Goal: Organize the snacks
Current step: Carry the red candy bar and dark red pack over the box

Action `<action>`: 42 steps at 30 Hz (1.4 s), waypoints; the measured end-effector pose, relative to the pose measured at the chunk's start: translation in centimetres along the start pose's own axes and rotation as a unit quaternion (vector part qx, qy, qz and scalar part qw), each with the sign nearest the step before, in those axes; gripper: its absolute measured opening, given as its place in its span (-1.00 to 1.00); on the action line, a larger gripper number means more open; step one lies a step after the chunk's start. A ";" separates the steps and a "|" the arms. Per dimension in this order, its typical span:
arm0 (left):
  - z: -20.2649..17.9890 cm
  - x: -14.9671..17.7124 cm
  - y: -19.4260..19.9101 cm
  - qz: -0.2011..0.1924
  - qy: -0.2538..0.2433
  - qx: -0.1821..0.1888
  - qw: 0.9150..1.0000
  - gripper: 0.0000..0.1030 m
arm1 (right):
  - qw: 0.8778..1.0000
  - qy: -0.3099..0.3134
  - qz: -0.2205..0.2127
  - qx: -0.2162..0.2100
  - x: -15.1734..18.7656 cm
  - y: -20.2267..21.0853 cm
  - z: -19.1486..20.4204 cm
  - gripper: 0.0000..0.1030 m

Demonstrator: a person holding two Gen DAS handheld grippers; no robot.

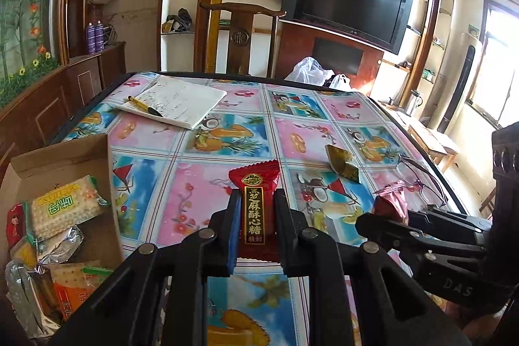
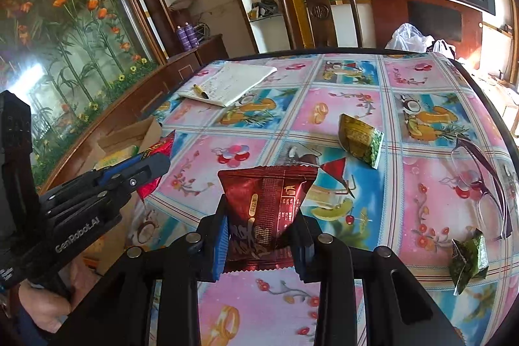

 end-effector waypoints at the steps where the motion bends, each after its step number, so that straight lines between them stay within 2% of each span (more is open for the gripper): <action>1: 0.1 -0.1 0.1 -0.003 0.002 -0.001 1.000 -0.65 | 1.000 0.001 -0.003 -0.001 0.0 0.1 0.2 -0.33; 9: 0.0 -0.2 0.2 -0.007 -0.004 -0.012 1.000 -0.65 | 0.999 0.027 0.000 -0.017 0.3 0.0 1.8 -0.33; 14: 1.0 -0.4 0.8 -0.012 0.009 -0.009 1.000 -0.65 | 0.999 0.033 -0.002 -0.031 0.3 0.2 2.3 -0.33; 17: 2.0 -0.8 1.5 -0.014 0.021 -0.008 1.000 -0.65 | 0.999 0.040 0.000 -0.037 0.5 0.1 2.8 -0.33; 21: 3.9 -1.3 2.8 -0.025 0.038 -0.027 0.999 -0.64 | 0.998 0.052 0.003 -0.041 0.8 -0.4 3.8 -0.33; 24: 5.9 -1.5 3.4 -0.022 0.061 -0.031 0.997 -0.64 | 0.997 0.046 0.003 -0.056 0.5 -0.7 4.9 -0.33; 27: 7.9 -1.7 3.9 -0.021 0.077 -0.052 0.995 -0.64 | 0.996 0.036 0.003 -0.085 0.4 -1.4 7.0 -0.32; 30: 10.8 -1.8 4.4 -0.020 0.104 -0.082 0.991 -0.64 | 0.992 0.035 0.015 -0.117 0.2 -2.8 9.5 -0.32; 37: 18.1 -1.1 4.4 0.000 0.183 -0.166 0.969 -0.64 | 0.985 0.073 0.047 -0.148 0.9 -6.1 15.7 -0.32; 42: 20.0 -0.5 3.7 0.021 0.208 -0.173 0.962 -0.64 | 0.979 0.095 0.074 -0.161 1.6 -8.6 18.4 -0.31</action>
Point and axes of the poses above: each gripper's, at about its wrist camera, not at the fingertips, and y roughly against the way its jaws point, z to its left, x to its underside, the point moved 1 cm from there along -y, roughly the way its jaws point, and after that the axes turned 10 degrees about z, right-handed, at the moved point
